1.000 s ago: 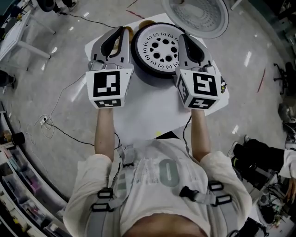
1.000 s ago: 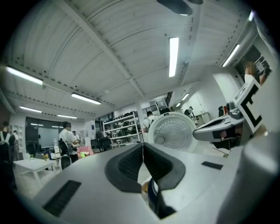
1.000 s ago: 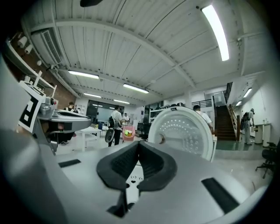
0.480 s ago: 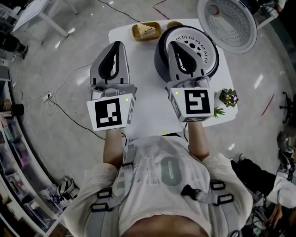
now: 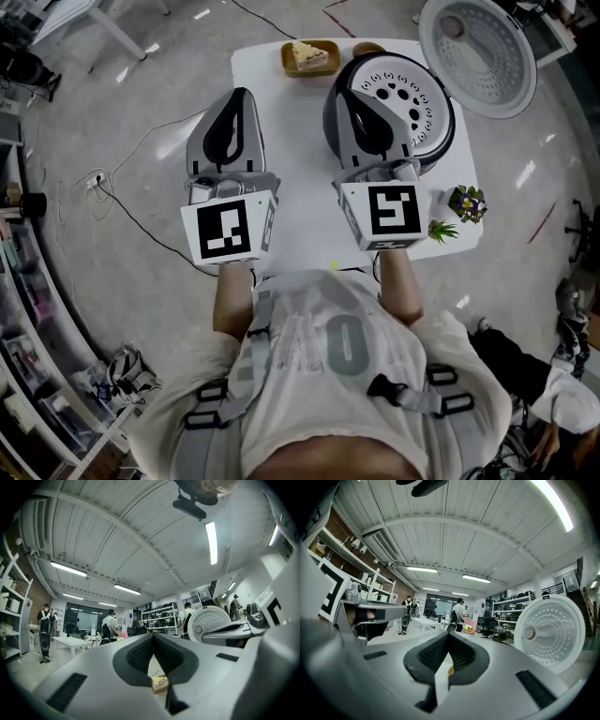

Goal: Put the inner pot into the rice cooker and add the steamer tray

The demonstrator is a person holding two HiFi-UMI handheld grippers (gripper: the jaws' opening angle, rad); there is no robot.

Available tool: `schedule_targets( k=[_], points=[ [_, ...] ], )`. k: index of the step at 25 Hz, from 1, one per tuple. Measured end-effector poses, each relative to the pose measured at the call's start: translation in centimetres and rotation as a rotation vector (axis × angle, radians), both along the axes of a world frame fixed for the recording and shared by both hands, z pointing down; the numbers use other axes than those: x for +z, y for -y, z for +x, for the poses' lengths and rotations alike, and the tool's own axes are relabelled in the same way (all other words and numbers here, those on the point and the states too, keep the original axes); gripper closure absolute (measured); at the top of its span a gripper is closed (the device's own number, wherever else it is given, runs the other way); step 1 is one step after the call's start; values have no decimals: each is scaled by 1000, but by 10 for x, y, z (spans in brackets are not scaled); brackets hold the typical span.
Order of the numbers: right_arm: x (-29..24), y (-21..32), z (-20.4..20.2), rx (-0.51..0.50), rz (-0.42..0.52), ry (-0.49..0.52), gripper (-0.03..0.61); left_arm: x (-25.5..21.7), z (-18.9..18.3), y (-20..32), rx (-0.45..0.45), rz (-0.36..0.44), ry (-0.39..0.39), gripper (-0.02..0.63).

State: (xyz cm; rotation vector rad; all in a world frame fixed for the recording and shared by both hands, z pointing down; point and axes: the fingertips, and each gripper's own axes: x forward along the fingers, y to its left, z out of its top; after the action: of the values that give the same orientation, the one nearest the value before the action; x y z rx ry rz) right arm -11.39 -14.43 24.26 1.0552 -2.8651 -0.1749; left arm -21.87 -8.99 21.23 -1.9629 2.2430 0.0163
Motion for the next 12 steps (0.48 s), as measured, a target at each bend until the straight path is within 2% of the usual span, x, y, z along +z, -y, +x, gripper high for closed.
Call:
schedule_targets(
  k=[4, 8, 12],
  points=[
    [0, 0, 13, 4, -2, 6, 572, 0, 14, -1, 10, 1, -5, 593],
    [-1, 1, 18, 6, -8, 10, 572, 0, 19, -1, 39, 12, -81, 592],
    [1, 2, 19, 8, -19, 11, 572, 2, 18, -1, 34, 3, -81, 592]
  ],
)
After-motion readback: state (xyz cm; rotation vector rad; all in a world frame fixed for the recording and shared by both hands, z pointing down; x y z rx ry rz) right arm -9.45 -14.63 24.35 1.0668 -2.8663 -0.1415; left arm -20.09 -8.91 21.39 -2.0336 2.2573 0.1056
